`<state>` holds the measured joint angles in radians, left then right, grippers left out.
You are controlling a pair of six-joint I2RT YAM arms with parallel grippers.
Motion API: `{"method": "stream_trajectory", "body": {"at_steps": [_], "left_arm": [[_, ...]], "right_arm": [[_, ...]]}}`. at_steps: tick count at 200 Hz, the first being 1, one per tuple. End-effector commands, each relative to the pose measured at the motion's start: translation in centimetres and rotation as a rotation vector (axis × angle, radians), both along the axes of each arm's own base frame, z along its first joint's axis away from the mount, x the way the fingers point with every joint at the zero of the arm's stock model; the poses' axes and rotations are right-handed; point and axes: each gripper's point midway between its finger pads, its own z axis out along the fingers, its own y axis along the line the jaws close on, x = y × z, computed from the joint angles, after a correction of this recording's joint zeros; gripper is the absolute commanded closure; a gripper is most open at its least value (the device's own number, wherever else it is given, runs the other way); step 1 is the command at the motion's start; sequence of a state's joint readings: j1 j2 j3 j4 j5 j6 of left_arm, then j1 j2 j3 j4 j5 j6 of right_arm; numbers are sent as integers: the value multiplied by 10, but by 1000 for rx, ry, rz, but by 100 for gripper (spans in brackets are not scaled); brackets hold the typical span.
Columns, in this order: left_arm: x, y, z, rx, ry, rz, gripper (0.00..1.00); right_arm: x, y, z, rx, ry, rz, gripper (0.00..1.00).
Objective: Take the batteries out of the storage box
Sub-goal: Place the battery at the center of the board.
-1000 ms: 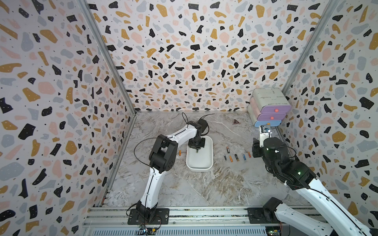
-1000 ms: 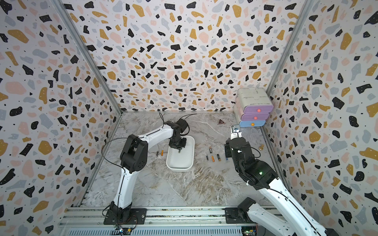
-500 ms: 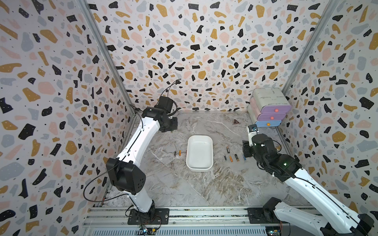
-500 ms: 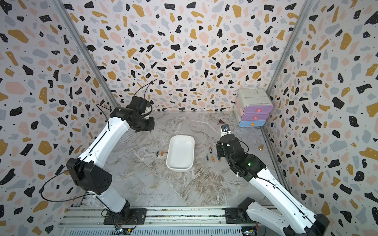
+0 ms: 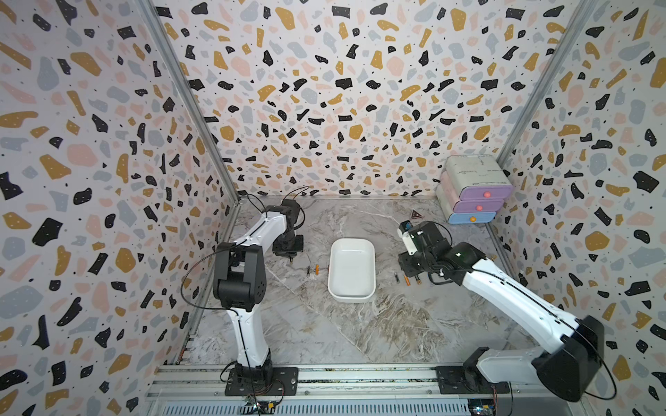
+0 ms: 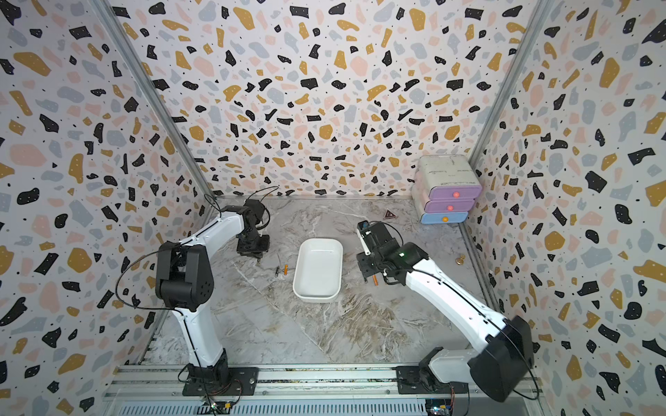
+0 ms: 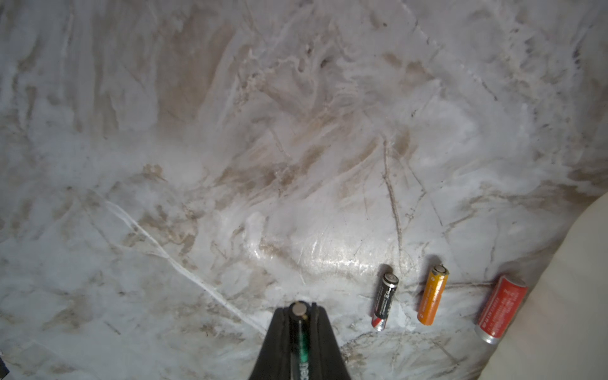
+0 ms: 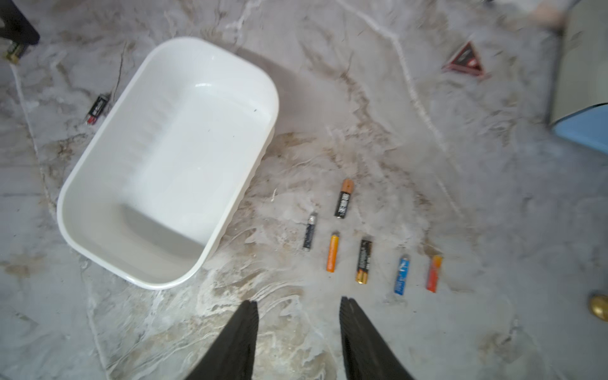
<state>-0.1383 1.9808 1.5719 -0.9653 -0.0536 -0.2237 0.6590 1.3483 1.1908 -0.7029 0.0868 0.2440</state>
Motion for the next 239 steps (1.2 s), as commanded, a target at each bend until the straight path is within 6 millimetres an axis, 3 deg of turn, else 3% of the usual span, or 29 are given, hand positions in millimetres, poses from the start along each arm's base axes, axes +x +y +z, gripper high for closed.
{"method": "stream_trajectory", "body": {"at_steps": [1,48,76,94,121,168,201,222,239], "left_arm": [[10,0,-1,-13,-23,11,100],[4,2,-22,-5,19,37,100],[1,5,-25,11,20,43,91],[1,2,-30,-7,27,45,89],[-2,1,-43,-12,52,52,89],[-3,-2,-53,-27,69,59,85],[-2,-4,-55,-34,70,62,78],[-3,-5,-56,-44,73,69,65],[-3,-6,-52,-47,70,71,64]], "right_arm": [[-17,20,-4,94,141,30,52],[-1,54,-29,72,330,52,46],[2,69,-46,100,423,24,42],[9,70,-57,79,440,-16,41],[29,68,-58,58,366,-68,39],[47,59,-85,-44,334,-131,42],[56,69,-93,-60,338,-130,46],[62,71,-99,-71,336,-142,48],[66,70,-105,-89,334,-161,51]]}}
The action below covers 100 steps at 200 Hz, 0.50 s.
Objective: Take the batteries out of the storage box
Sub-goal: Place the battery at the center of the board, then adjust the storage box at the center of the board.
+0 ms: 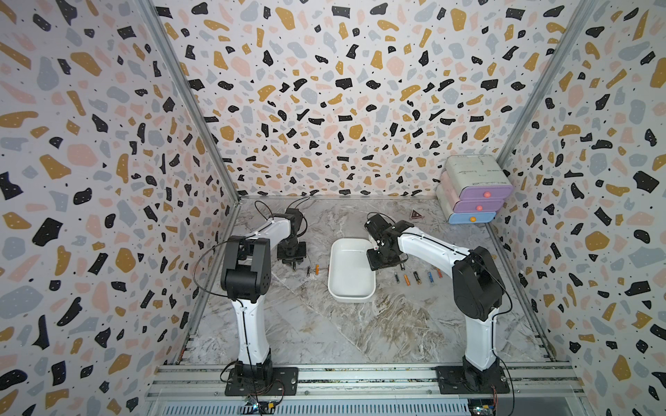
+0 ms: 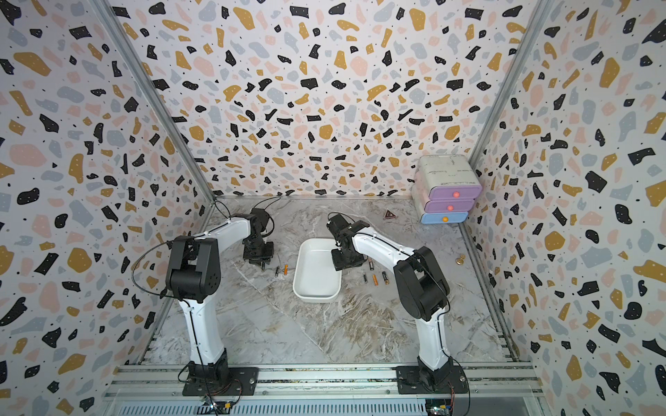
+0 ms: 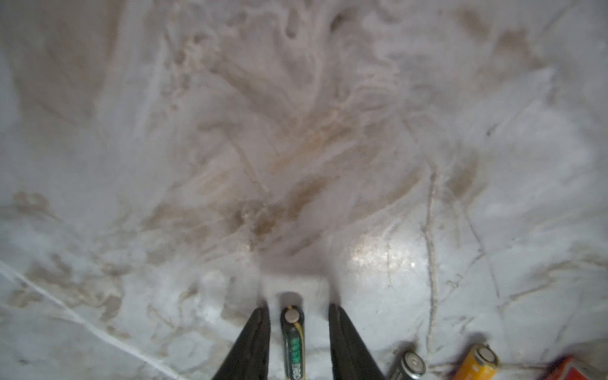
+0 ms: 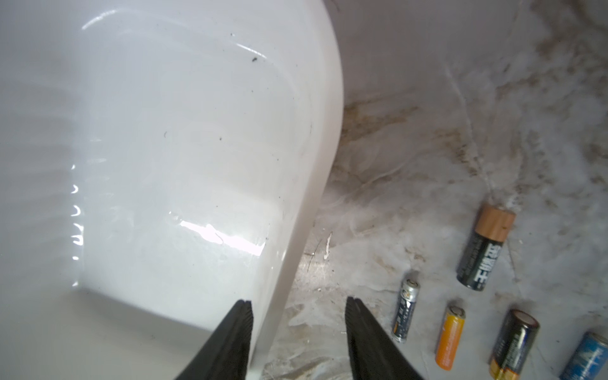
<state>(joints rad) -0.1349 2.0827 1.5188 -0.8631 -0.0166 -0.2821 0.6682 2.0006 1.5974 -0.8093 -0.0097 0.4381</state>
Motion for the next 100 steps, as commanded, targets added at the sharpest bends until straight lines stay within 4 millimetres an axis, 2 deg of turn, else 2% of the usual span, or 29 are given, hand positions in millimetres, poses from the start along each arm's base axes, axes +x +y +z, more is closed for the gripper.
{"method": "stream_trajectory", "body": {"at_steps": [1,34,52,64,75,100], "left_arm": [[-4,-1,-1,-14,13,12,64],[-1,-5,23,-42,-31,14,56],[-2,-6,43,-50,-55,13,49],[-3,-9,59,-75,-85,6,41],[-5,-12,77,-94,-118,1,35],[-8,-13,114,-117,-203,-4,31]], "right_arm": [[9,0,10,-20,-41,-29,52],[14,0,0,-35,-38,-56,68],[16,-2,-1,-46,-43,-73,73],[18,-5,0,-60,-58,-89,79],[20,-7,3,-66,-71,-98,79],[22,-13,10,-81,-95,-101,83]]}}
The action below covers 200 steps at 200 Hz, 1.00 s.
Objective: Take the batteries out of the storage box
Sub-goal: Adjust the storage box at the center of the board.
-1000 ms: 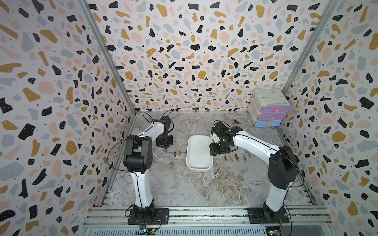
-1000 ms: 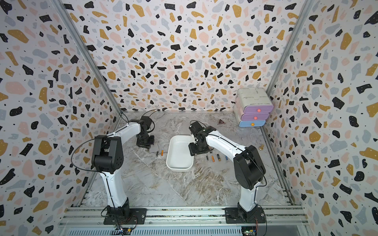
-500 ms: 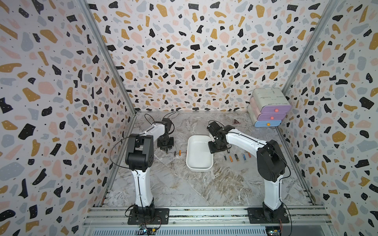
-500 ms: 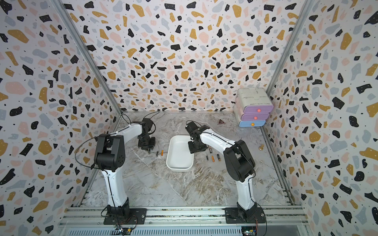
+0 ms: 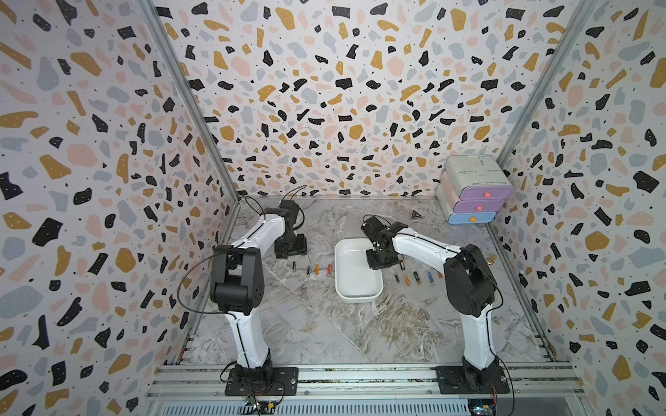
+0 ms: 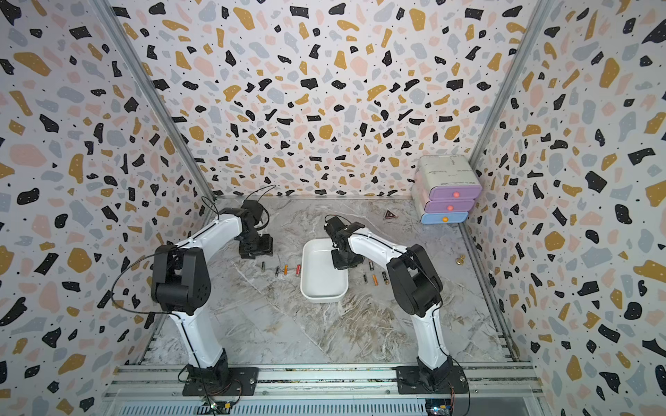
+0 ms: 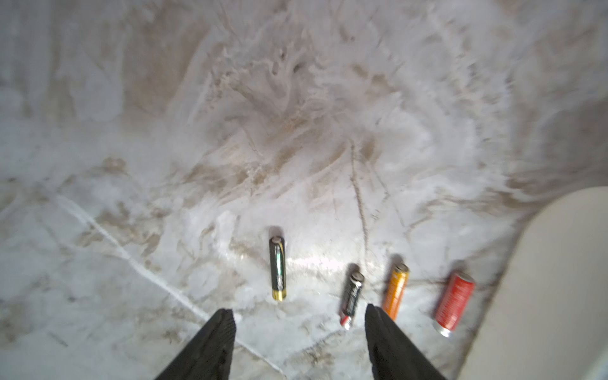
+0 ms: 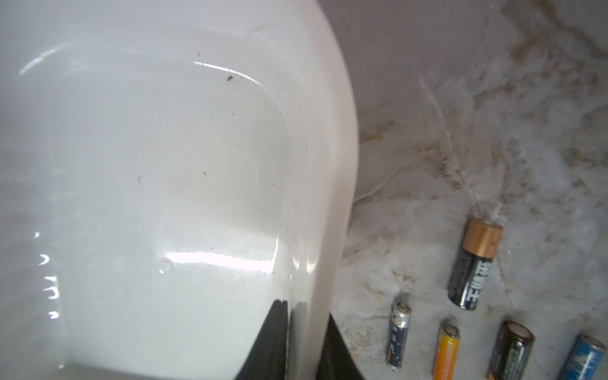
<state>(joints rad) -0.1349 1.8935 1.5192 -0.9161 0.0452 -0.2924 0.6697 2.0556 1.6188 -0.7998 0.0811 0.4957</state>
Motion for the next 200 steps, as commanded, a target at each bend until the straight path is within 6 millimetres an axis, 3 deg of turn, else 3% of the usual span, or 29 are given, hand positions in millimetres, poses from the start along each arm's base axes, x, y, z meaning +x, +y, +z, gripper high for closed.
{"method": "stream_trajectory", "body": {"at_steps": [1,32,60,98,175,200], "left_arm": [[-5,-2,45,-36,-80,-6,31],[-10,4,78,-43,-150,1,30],[-10,15,88,-21,-213,29,30],[-7,25,76,7,-259,89,30],[-7,17,44,-46,-230,107,30],[-3,32,49,10,-345,172,28]], "right_arm": [[9,-5,25,-12,-66,-22,83],[11,-20,35,-38,-88,-35,85],[9,-36,33,-55,-78,-54,87],[1,-43,24,-42,-52,-92,92],[-4,-26,9,79,-5,-177,89],[-5,-22,12,109,4,-201,73]]}}
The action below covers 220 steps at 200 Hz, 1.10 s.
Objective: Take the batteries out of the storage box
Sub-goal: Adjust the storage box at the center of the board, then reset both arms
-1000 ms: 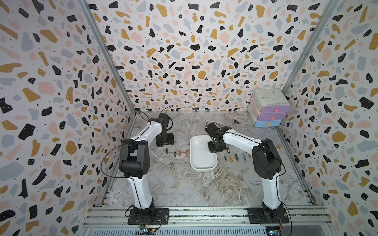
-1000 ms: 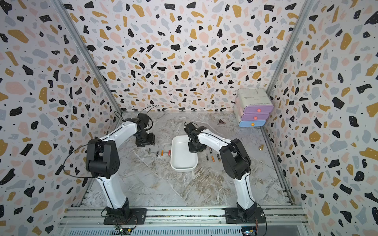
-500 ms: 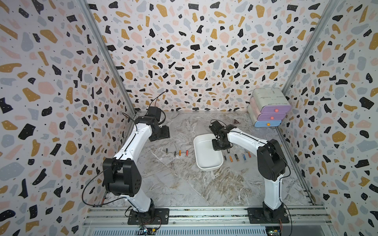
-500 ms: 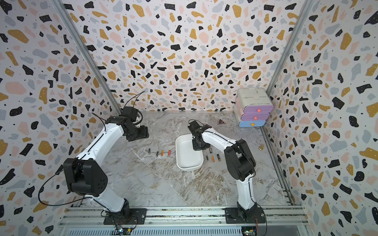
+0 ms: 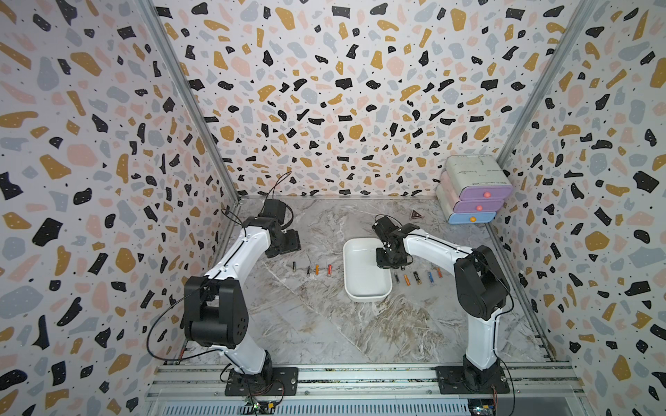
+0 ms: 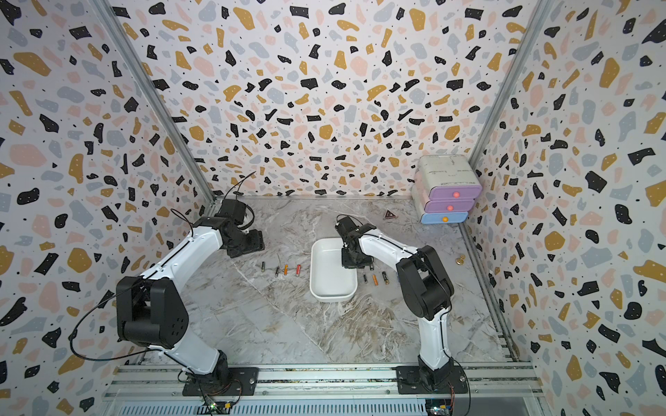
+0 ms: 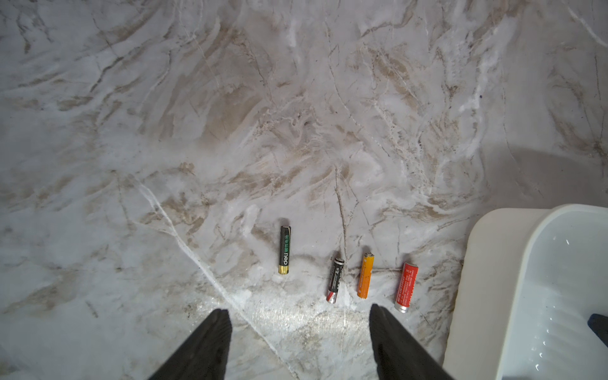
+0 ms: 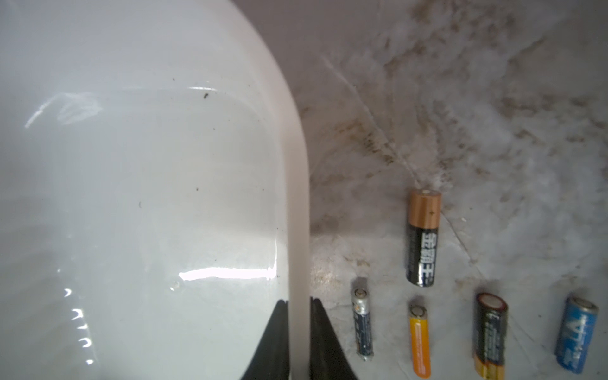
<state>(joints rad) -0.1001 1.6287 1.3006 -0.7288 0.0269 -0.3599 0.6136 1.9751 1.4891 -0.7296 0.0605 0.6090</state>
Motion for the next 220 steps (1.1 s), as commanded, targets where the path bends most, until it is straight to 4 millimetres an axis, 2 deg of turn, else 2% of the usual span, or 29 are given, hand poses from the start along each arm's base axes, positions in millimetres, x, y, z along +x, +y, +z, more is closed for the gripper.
{"method": "stream_trajectory", "body": {"at_steps": [1,17,29,34,35,37,40,42,48,56,61,75,79,89,93,96,98,103,118,124,137,144,161,174,183,192,203,211,220], "left_arm": [[8,14,8,39,-124,77,28],[11,27,22,70,-285,139,25],[10,47,37,141,-394,222,5],[9,56,45,173,-442,263,0],[8,58,46,181,-450,272,0],[7,62,47,196,-463,286,0],[6,68,51,220,-485,308,0],[5,71,54,232,-499,321,0],[1,78,59,273,-517,333,0],[5,81,74,316,-596,305,0],[6,82,75,345,-628,282,0],[2,92,78,425,-700,299,0],[-2,95,76,444,-706,305,0],[-5,97,73,476,-742,286,0],[-6,96,70,484,-760,273,0],[-7,95,65,489,-764,257,0],[-8,93,61,492,-766,243,0],[-10,92,54,500,-770,218,0],[-21,88,31,490,-793,190,0],[-22,85,39,482,-867,188,0],[-29,59,43,429,-955,42,0],[-34,52,47,434,-1015,12,0],[-40,47,52,458,-1093,20,0],[-32,40,51,480,-1053,-28,0],[-27,44,46,488,-979,-16,0],[-25,51,41,488,-898,26,0],[-22,48,32,492,-845,0,0],[-26,42,17,494,-795,-31,0],[-34,46,1,512,-776,1,0]], "right_arm": [[-4,5,14,54,-4,-41,72],[-1,2,29,64,-41,-39,53],[3,0,49,100,-75,-24,41],[4,-2,60,112,-89,-19,35],[6,-4,65,119,-97,-18,28],[6,-5,69,124,-102,-13,21],[7,-8,77,132,-116,-10,6],[8,-10,82,136,-126,-8,2],[12,-19,98,143,-161,-10,1],[16,-36,122,139,-228,-16,0],[20,-48,136,124,-287,-14,1],[33,-89,176,-36,-548,18,1],[36,-99,185,-91,-629,45,1],[39,-120,192,-196,-789,102,1],[38,-129,184,-228,-829,126,1],[39,-133,188,-243,-880,134,1],[37,-139,180,-260,-885,137,1],[39,-151,182,-280,-957,123,1],[30,-197,152,-352,-951,25,1],[27,-211,137,-358,-915,-8,1],[23,-235,108,-367,-866,-66,1],[21,-247,96,-365,-849,-96,1],[15,-261,68,-352,-842,-142,1],[15,-262,52,-328,-847,-146,1],[17,-260,46,-322,-862,-129,1],[19,-255,42,-304,-838,-102,2],[25,-250,44,-276,-863,-91,3],[25,-247,46,-248,-881,-89,3],[25,-240,50,-214,-932,-74,2]]}}
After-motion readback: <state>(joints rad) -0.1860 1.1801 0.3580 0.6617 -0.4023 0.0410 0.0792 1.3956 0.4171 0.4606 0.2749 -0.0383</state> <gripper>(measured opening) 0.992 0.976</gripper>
